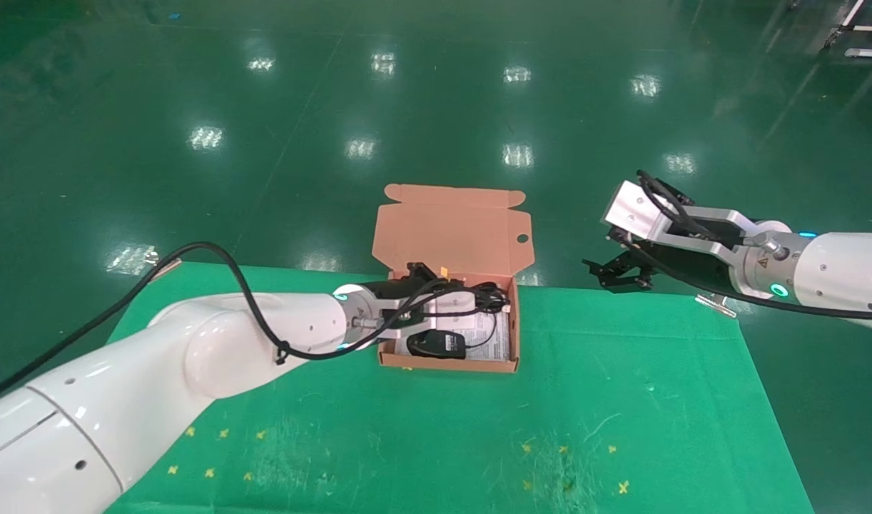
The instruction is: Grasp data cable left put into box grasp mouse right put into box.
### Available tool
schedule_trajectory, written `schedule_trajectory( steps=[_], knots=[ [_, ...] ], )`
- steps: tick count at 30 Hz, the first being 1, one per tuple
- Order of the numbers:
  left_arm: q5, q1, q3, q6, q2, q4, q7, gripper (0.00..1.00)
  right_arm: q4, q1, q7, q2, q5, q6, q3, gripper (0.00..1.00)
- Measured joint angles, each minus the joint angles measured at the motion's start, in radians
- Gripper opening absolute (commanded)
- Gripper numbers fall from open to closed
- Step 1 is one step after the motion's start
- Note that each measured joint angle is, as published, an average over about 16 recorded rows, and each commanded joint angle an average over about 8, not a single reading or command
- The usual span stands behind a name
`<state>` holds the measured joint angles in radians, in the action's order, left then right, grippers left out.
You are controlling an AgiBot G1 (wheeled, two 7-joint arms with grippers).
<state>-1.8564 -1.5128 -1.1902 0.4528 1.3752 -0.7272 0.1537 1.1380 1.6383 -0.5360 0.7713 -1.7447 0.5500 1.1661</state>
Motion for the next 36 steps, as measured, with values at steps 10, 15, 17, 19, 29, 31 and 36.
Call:
schedule_trajectory(
  steps=[10, 15, 17, 19, 29, 31, 36],
  knots=[
    [0.023, -0.005, -0.023, -0.011, -0.012, -0.007, 0.008, 1.00, 0.017, 0.001, -0.021, -0.006, -0.020, -0.001, 0.004, 1.00],
    [0.029, -0.006, -0.018, 0.002, -0.033, -0.025, 0.021, 1.00, 0.014, 0.003, -0.019, -0.004, -0.018, -0.003, 0.003, 1.00],
    [0.032, -0.008, -0.015, 0.007, -0.045, -0.034, 0.029, 1.00, 0.013, 0.005, -0.019, -0.003, -0.018, -0.005, 0.001, 1.00],
    [0.035, -0.014, -0.012, 0.009, -0.057, -0.045, 0.039, 1.00, 0.013, 0.009, -0.019, -0.002, -0.020, -0.010, -0.001, 1.00],
    [0.020, -0.076, 0.020, -0.024, -0.102, -0.076, 0.094, 1.00, 0.018, 0.055, 0.004, 0.005, -0.055, -0.035, -0.015, 1.00],
    [0.013, -0.093, 0.028, -0.039, -0.108, -0.077, 0.101, 1.00, 0.021, 0.068, 0.013, 0.006, -0.067, -0.038, -0.016, 1.00],
    [0.015, -0.119, 0.058, -0.057, -0.124, -0.080, 0.112, 1.00, 0.031, 0.084, 0.037, 0.007, -0.076, -0.024, -0.026, 1.00]
  ],
)
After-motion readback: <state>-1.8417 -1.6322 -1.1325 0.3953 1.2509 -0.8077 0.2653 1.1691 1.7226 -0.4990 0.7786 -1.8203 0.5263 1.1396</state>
